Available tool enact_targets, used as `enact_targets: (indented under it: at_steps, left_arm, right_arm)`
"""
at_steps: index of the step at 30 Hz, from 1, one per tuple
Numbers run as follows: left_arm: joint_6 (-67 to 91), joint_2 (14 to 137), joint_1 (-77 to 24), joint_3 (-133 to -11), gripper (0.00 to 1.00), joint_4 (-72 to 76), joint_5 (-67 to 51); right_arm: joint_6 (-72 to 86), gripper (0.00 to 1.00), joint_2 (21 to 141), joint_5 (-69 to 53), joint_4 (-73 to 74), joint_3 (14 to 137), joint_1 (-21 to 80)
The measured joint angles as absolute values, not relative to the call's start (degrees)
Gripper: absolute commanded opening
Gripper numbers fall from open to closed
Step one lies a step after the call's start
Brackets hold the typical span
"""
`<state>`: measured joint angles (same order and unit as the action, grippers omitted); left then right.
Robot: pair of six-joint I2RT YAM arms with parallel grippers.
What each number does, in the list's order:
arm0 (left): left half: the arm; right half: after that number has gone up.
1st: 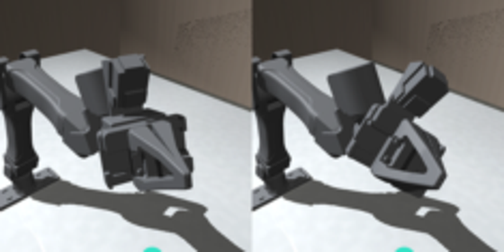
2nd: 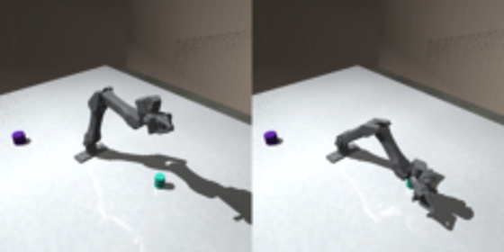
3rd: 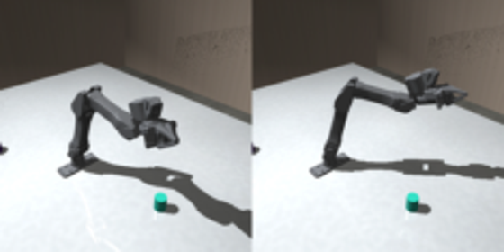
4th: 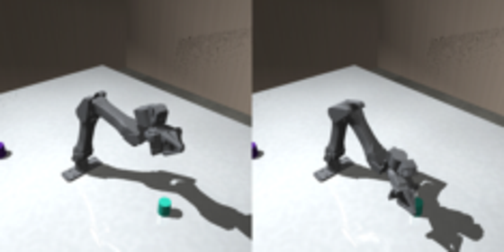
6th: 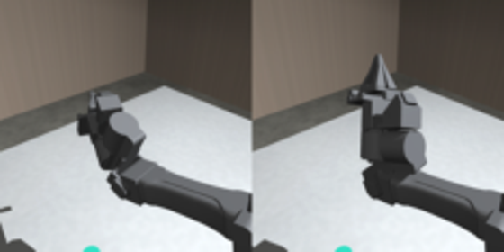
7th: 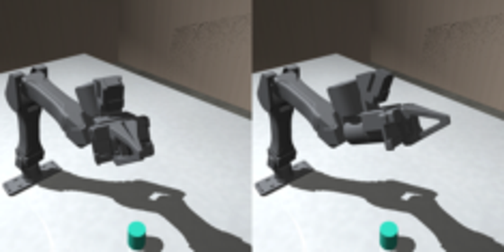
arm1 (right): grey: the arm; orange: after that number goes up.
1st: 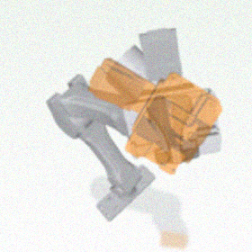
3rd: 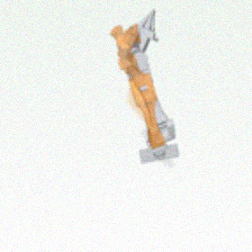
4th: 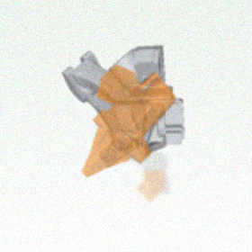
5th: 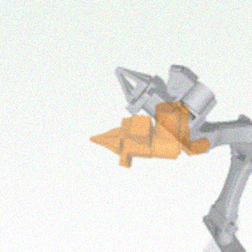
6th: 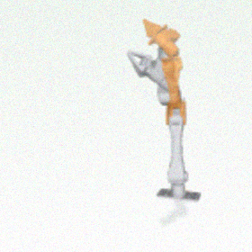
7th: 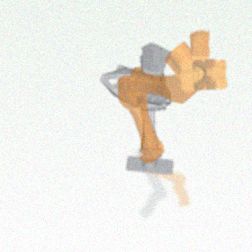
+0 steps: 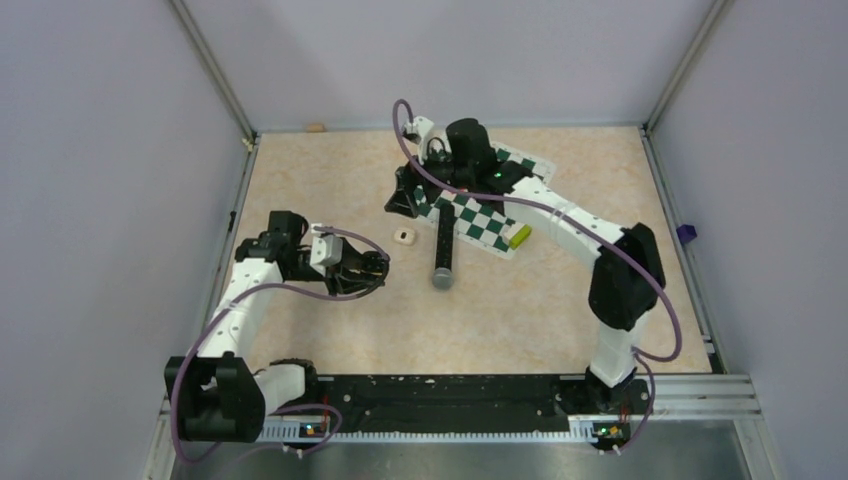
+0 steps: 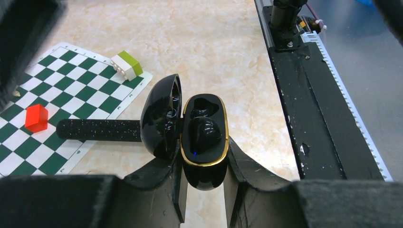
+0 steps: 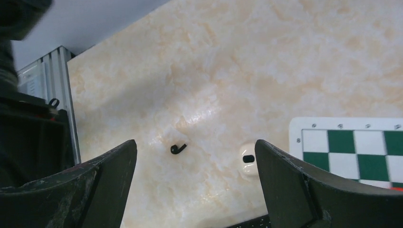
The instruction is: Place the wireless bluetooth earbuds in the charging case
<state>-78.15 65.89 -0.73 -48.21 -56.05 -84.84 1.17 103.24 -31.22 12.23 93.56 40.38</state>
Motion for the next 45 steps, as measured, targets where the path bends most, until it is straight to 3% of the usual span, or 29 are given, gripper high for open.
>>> enact_targets:
  at_steps: [4, 12, 17, 29, 45]
  left_arm:
    - [-78.15, 64.86, -0.45, -48.21, 0.00, -56.07, -85.36]
    - [-78.17, 63.72, 0.99, -48.21, 0.00, -56.03, -85.95]
    - [-78.17, 63.72, 1.04, -48.21, 0.00, -56.03, -86.11]
    - [-78.19, 63.44, 1.04, -48.18, 0.00, -56.01, -86.17]
    - [-78.22, 62.72, 1.04, -48.18, 0.00, -56.01, -86.32]
  right_arm:
    - [3.75, 0.84, 111.74, -32.45, 11.55, 94.74, 40.45]
    - [6.07, 0.83, 123.17, -33.71, 13.74, 95.35, 42.00]
    - [5.56, 0.74, 124.14, -33.74, 13.37, 95.37, 45.28]
    - [5.61, 0.74, 128.51, -31.51, 14.83, 96.12, 49.06]
    - [6.02, 0.57, 130.32, -28.77, 14.63, 97.60, 52.14]
